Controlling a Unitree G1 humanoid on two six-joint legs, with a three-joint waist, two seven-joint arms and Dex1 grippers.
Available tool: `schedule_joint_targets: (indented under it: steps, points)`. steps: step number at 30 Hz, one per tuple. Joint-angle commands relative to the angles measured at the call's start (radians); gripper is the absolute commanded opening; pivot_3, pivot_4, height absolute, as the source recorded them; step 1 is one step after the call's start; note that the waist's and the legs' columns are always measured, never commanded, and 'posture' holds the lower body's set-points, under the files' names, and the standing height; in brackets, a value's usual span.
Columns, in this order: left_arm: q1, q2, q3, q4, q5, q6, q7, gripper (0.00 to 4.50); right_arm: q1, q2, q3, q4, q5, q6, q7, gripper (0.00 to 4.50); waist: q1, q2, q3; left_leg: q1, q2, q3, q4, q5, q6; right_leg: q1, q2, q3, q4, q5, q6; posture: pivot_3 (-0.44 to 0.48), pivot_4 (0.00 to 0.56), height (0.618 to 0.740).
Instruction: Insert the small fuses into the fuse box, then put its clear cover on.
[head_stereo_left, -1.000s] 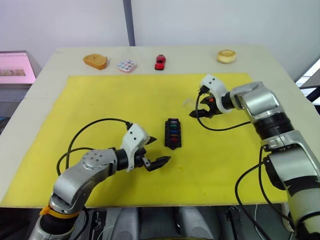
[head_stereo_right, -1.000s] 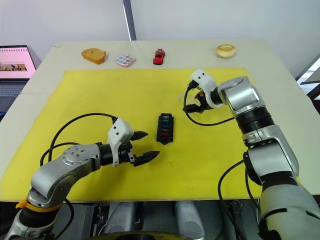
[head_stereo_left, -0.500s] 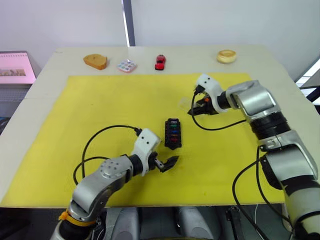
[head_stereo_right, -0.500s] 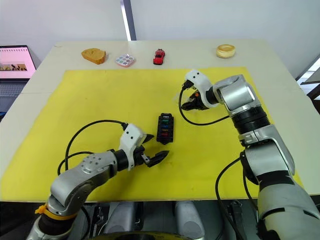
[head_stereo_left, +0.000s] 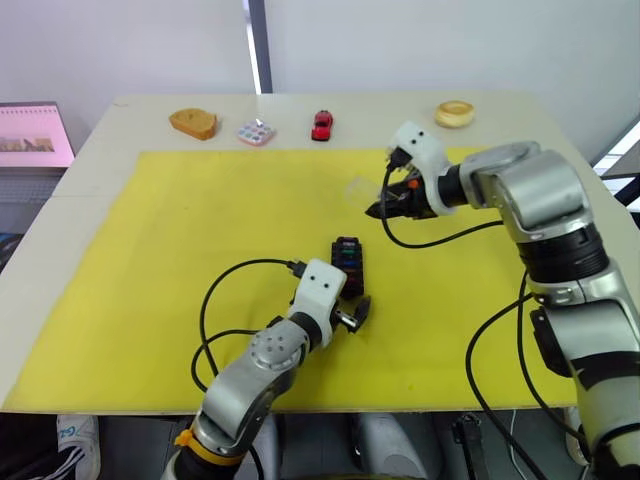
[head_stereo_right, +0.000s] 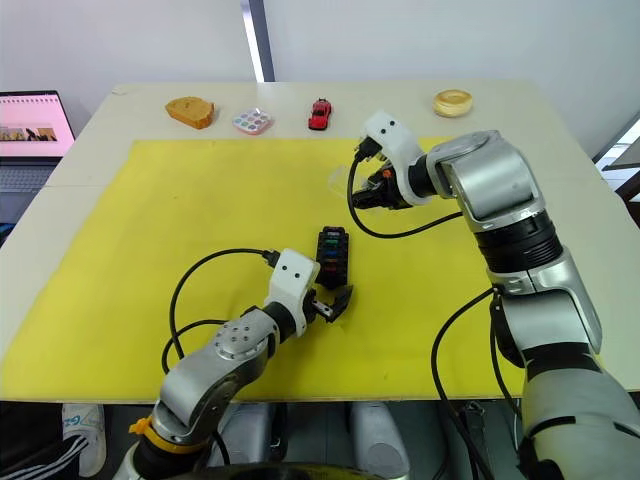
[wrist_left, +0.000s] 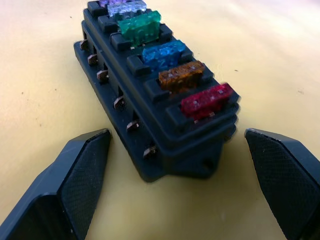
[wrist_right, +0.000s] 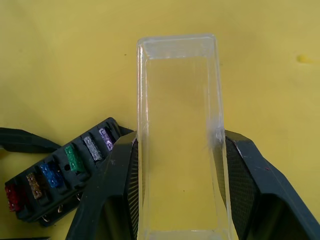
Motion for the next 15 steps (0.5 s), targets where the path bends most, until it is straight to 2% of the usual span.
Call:
schedule_joint_targets:
  steps: [1, 10, 13, 14, 15]
  points:
    - [-0.001, -0.041, -0.021, 0.078, 0.067, -0.05, 0.053, 4.5, -0.033, -0.016, -0.039, -0.063, 0.029, 0.017, -0.023, 1.69, 0.0, 0.0, 0.0, 0.0, 0.0, 0.0, 0.0, 0.0, 0.0, 0.0, 0.0, 0.0, 0.0, 0.0, 0.0, 0.0, 0.15, 0.74]
    - [-0.004, -0.133, 0.0, 0.186, 0.114, -0.149, 0.109, 4.5, -0.026, -0.033, -0.043, -0.095, 0.064, 0.031, -0.055, 1.69, 0.001, 0.0, -0.001, 0.001, 0.0, 0.0, 0.0, 0.0, 0.0, 0.001, 0.0, 0.0, -0.001, 0.0, 0.0, 0.0, 0.15, 0.74]
    - [-0.006, -0.151, 0.006, 0.205, 0.112, -0.169, 0.127, 3.65, -0.024, -0.042, -0.041, -0.105, 0.074, 0.029, -0.062, 1.69, 0.001, 0.0, -0.001, 0.001, 0.0, 0.0, 0.0, 0.0, 0.0, 0.002, 0.0, 0.0, -0.001, 0.0, 0.0, 0.0, 0.15, 0.74]
    - [-0.007, -0.153, 0.008, 0.207, 0.112, -0.176, 0.135, 3.04, -0.025, -0.044, -0.04, -0.106, 0.078, 0.028, -0.065, 1.69, 0.001, 0.0, -0.001, 0.001, 0.0, 0.0, 0.0, 0.0, 0.0, 0.002, 0.0, 0.0, -0.001, 0.0, 0.0, 0.0, 0.15, 0.74]
    - [-0.008, -0.153, 0.009, 0.21, 0.112, -0.182, 0.141, 2.66, -0.026, -0.045, -0.039, -0.105, 0.081, 0.027, -0.068, 1.69, 0.0, 0.0, -0.001, 0.001, 0.0, 0.0, 0.0, 0.0, 0.0, 0.002, 0.0, 0.0, -0.001, 0.0, 0.0, 0.0, 0.15, 0.74]
